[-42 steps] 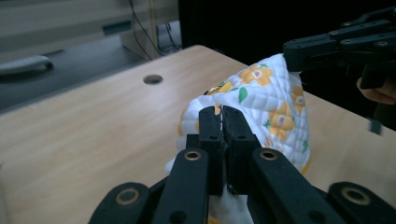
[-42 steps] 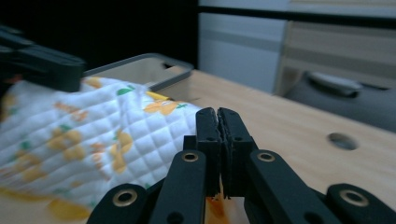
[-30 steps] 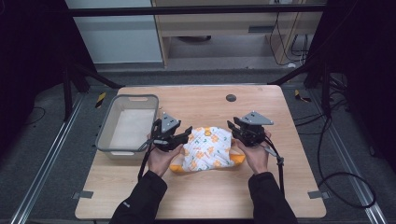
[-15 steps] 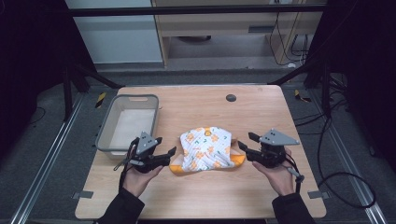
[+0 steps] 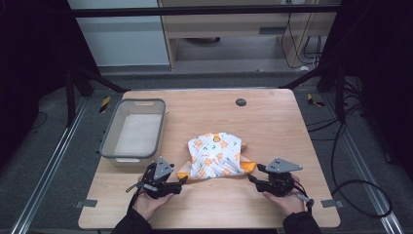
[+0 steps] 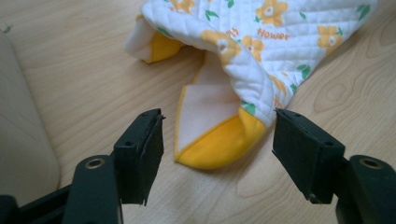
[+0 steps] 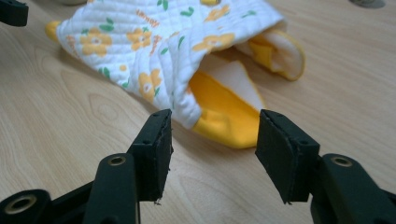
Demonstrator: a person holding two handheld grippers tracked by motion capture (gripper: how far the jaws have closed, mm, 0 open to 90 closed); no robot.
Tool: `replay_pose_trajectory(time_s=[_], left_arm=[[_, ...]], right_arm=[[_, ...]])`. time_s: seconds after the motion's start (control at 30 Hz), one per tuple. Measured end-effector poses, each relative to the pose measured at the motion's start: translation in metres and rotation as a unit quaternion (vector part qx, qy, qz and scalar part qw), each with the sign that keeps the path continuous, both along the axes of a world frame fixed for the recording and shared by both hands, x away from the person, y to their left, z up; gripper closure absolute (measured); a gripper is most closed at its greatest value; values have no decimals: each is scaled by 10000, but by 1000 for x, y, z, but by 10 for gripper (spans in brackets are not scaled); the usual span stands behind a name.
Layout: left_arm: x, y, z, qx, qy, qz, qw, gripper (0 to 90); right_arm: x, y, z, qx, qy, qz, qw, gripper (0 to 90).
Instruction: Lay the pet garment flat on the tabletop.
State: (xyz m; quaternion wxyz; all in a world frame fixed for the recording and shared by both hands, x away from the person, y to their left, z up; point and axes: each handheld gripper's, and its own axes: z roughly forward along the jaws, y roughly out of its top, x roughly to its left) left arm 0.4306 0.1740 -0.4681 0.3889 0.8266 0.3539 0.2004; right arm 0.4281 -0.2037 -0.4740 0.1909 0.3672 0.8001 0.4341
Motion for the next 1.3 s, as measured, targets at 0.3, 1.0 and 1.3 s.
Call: replay_pose_trajectory(time_s=[0.3,1.0,1.3], left_arm=[[6,-12,-11,102,282,-168,9994,388],[3,-17,7,-91,561,-515,9971,856],[-5,3,55,-859,285,-627,9939,822]], right_arm=[[9,15,-11,-125,106,172,9997,476],[7,35,-2,-449,148,505,9976,817],[-5,21,51,650,171,702,9953,814]])
